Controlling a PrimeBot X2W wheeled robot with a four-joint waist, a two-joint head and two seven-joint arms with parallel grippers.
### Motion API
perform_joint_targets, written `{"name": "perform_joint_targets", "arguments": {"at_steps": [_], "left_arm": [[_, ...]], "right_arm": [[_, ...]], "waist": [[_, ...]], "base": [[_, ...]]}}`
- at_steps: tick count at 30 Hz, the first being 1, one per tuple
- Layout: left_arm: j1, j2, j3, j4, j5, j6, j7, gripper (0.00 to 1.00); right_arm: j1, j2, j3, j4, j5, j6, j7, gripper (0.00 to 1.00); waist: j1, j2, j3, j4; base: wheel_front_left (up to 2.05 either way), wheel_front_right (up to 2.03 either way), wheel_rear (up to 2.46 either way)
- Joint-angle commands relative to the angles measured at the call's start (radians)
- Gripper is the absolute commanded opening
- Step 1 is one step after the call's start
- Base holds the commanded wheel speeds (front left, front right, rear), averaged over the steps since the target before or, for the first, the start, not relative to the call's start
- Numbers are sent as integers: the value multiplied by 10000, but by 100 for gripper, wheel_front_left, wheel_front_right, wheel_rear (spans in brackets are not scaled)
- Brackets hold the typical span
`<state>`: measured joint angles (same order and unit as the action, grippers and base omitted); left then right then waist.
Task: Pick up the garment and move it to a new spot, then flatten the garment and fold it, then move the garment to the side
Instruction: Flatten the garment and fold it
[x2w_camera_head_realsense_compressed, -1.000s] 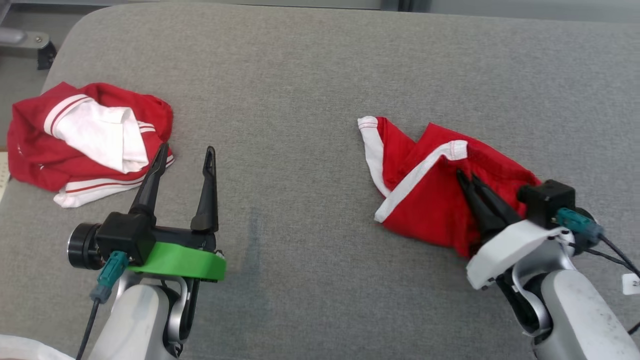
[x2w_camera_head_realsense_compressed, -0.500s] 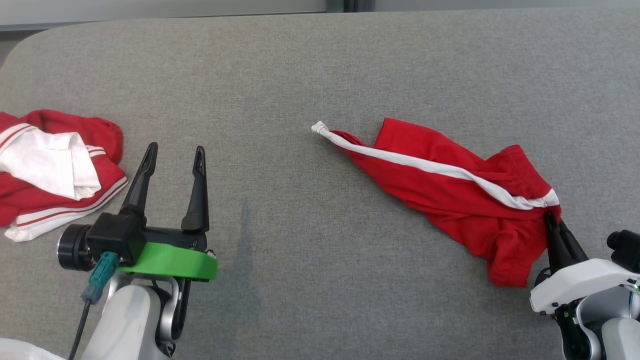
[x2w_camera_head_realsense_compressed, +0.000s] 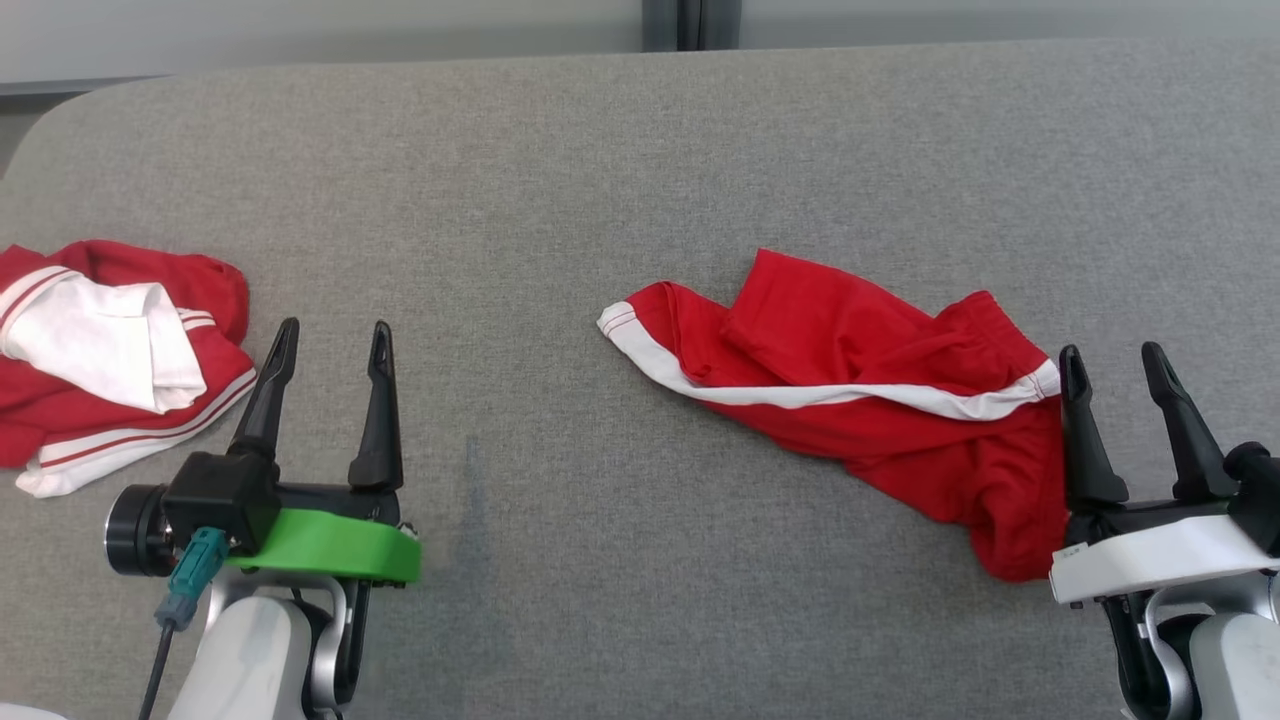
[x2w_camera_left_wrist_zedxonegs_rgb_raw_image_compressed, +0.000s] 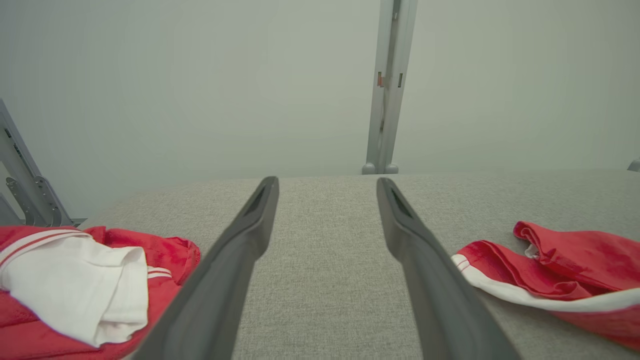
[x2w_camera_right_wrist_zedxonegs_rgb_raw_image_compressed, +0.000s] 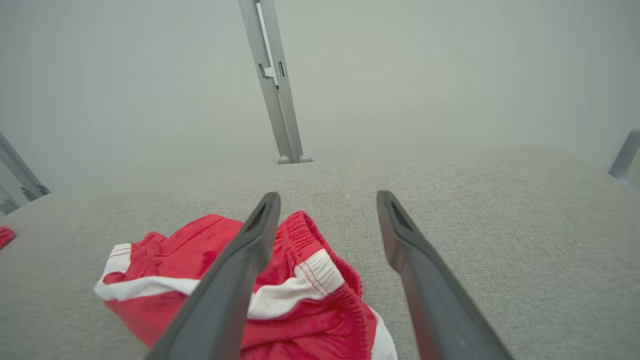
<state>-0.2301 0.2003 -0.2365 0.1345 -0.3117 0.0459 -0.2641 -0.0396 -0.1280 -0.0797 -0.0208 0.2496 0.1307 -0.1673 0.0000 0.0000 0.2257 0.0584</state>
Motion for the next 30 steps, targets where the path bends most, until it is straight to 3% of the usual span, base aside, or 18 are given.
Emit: {"name": "perform_joint_targets", "arguments": {"at_steps": [1,7,17,23,30], "left_arm": [[183,30,47,24,-63,66,-2,100],[610,155,136,72,-157,172,12,100],[750,306,83,-124,-166,282,189,100],[12,224,-499,-197,-23,-89,855,100],[-2045,-372,-1887,783,-121,-1051,3309,100]], "right_arm": [[183,-96,92,-242,-145,1,-68,100],[765,51,364,-1330,-356,1,249,100],[996,293,175,-1706,-361,1,542,100],[880,339,129,-1746,-398,1,681,100],[448,247,343,-1774,-358,1,794,100]], "waist": [[0,0,-174,-25],[0,0,-545,-76],[0,0,-516,-112],[0,0,-216,-149],[0,0,676,-524]], "base": [[0,0,0],[0,0,0],[0,0,0],[0,0,0],[0,0,0]]}}
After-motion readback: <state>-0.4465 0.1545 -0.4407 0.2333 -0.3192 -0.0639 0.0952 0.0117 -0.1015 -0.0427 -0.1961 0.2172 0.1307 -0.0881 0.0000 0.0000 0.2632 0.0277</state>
